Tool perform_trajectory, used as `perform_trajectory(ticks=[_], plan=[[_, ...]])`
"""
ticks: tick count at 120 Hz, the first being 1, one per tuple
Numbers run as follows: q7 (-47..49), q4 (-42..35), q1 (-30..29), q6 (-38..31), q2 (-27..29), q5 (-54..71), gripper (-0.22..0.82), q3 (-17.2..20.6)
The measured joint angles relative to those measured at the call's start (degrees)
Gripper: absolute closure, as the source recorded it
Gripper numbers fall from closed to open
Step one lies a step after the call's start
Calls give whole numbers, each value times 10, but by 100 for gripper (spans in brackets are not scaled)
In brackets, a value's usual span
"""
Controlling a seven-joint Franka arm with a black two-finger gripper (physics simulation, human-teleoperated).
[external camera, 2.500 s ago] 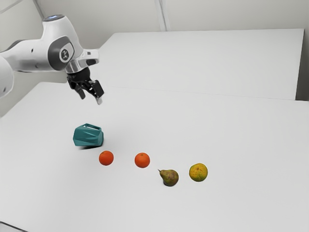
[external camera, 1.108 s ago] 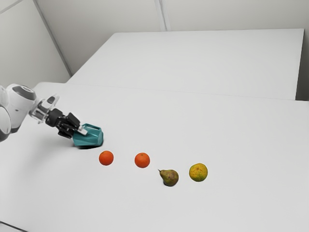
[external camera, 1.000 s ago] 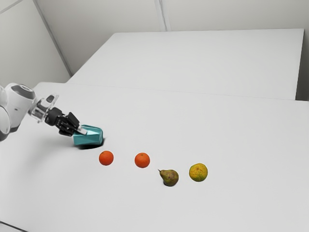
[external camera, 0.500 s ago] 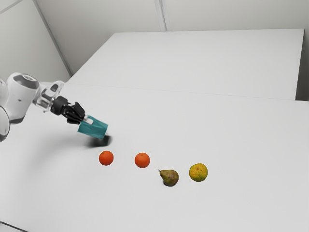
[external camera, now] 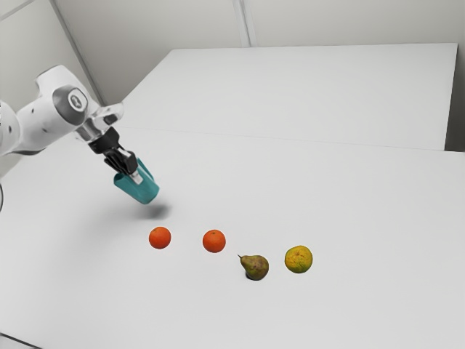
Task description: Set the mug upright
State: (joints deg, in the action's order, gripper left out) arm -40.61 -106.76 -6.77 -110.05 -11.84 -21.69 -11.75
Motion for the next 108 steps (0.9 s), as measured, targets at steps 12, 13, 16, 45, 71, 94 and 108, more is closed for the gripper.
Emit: perform_trajectory(ticks=[12, 13, 16, 45, 71, 94, 108], plan=[[17, -23, 21, -52, 3, 56, 78, 0], [19, -26, 23, -56, 4, 60, 78, -1], [24, -33, 28, -67, 6, 72, 78, -1], [74, -101, 80, -131, 49, 168, 79, -21], [117, -148, 108, -137, 84, 190, 79, -35], [149, -175, 133, -132, 92, 203, 79, -46], [165, -177, 138, -125, 92, 218, 79, -49]])
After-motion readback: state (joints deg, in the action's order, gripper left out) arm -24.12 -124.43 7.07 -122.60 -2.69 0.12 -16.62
